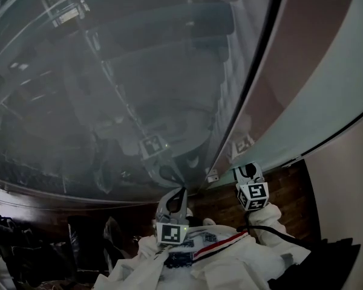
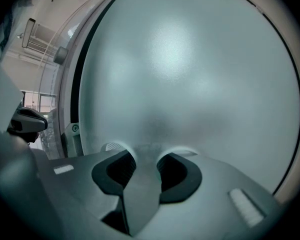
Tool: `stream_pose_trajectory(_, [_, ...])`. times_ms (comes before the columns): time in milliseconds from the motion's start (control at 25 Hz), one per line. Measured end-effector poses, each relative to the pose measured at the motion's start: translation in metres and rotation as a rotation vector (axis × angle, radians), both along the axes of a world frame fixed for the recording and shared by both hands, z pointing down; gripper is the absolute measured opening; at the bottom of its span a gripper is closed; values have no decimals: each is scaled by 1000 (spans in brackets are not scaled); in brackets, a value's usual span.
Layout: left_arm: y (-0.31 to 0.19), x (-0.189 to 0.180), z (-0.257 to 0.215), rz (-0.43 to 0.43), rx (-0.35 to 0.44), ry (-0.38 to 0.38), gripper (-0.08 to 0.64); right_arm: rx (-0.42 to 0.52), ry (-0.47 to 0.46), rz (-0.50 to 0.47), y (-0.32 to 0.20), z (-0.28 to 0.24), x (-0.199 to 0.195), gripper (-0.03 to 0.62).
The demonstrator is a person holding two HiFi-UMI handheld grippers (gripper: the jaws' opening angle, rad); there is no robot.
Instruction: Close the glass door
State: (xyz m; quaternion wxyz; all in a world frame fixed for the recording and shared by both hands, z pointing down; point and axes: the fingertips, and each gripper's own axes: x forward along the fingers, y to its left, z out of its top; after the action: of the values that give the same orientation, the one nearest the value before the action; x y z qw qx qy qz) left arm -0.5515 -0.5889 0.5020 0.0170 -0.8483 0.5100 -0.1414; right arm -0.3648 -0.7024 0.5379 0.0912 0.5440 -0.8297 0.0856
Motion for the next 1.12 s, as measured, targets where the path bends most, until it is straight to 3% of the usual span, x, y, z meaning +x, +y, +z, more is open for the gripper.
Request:
stream_pose_trajectory(600, [2,-5,5,-74,7,-12,2,25,20,-2,-6,13,-8,130])
stream_pose_trajectory(800, [17,10,2,-101,23,-21,2,34,21,-5,-3,14,-5,130])
stream_pose_trajectory(1120, [62,25,11,-223,-32,-13,2,56,45,-12,-6,12,-7,132])
